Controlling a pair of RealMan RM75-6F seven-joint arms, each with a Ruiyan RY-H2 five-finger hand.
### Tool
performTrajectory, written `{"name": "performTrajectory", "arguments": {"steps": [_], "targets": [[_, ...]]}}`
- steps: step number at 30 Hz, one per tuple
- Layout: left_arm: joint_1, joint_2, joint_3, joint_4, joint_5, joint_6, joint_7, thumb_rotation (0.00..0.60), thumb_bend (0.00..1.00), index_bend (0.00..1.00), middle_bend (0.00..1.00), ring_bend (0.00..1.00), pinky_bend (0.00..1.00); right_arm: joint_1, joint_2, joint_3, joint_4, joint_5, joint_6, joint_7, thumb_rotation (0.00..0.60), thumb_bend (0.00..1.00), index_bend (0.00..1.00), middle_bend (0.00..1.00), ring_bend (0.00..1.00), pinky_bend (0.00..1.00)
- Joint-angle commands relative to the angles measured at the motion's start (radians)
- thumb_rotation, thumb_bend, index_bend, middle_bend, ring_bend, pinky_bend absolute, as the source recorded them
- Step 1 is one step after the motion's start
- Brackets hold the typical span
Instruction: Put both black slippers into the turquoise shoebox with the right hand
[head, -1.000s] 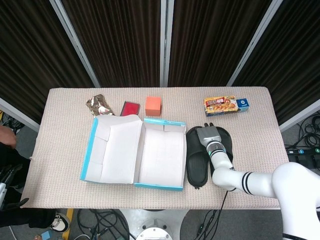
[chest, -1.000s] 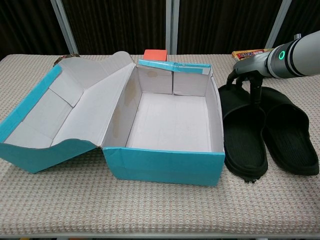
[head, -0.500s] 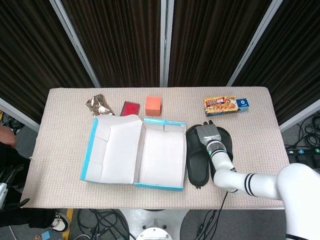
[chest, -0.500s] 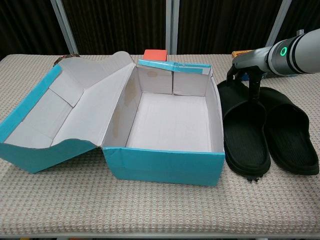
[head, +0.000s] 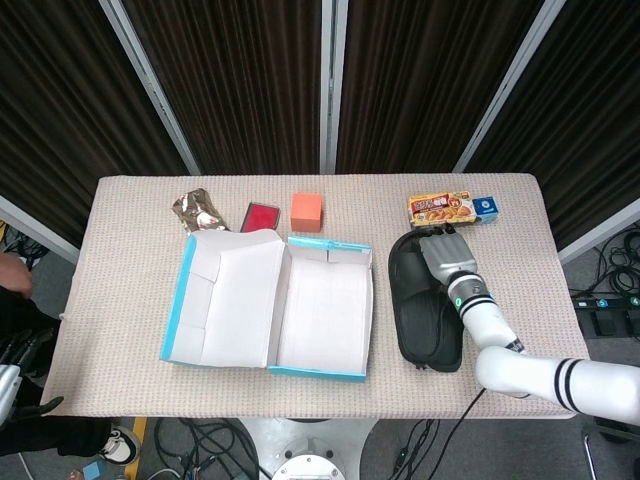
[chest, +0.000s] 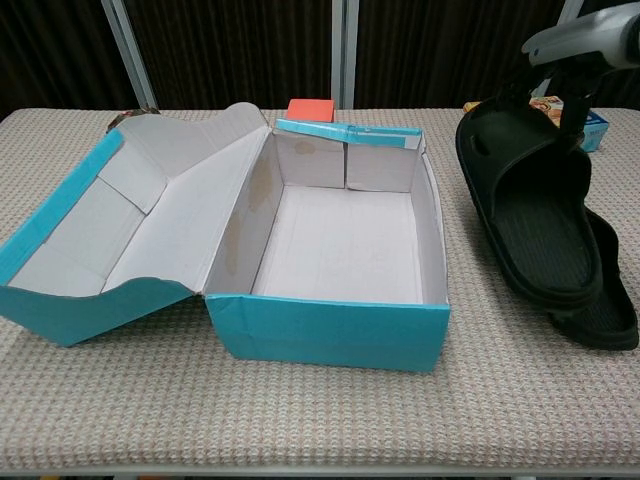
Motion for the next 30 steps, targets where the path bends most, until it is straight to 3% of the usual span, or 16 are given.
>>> {"name": "performTrajectory", "arguments": {"steps": [1,7,14,20,30], "targets": [[-0.001,0.001,0.001,-0.003,0.002,-0.001,0.005,0.600,0.00,0.09,0.16,0.05,0.07,-0.047,0.110,0.029,-0.096,-0.089,0.029,0.066,0.600,0.03,0.43,0.45,0.11,0.06],[-0.004,0.003,0.001,-0.014,0.005,-0.001,0.017,0.600,0.00,0.09,0.16,0.05,0.07,-0.127,0.235,0.106,-0.201,-0.243,0.041,0.216,0.600,0.03,0.46,0.47,0.14,0.09],[-0.002,0.003,0.002,-0.021,0.004,0.001,0.028,0.600,0.00,0.09,0.16,0.05,0.07,-0.228,0.239,0.204,-0.224,-0.440,0.050,0.448,0.600,0.05,0.48,0.47,0.16,0.11],[0.000,0.002,0.002,-0.018,-0.001,0.000,0.028,0.600,0.00,0.09,0.16,0.05,0.07,-0.296,0.100,0.267,-0.164,-0.602,0.073,0.676,0.600,0.05,0.48,0.48,0.16,0.11],[0.009,-0.001,-0.004,0.006,-0.014,0.009,0.012,0.600,0.00,0.09,0.16,0.05,0.07,-0.355,-0.277,0.282,0.131,-0.835,0.084,1.091,0.600,0.05,0.48,0.47,0.16,0.12]]}}
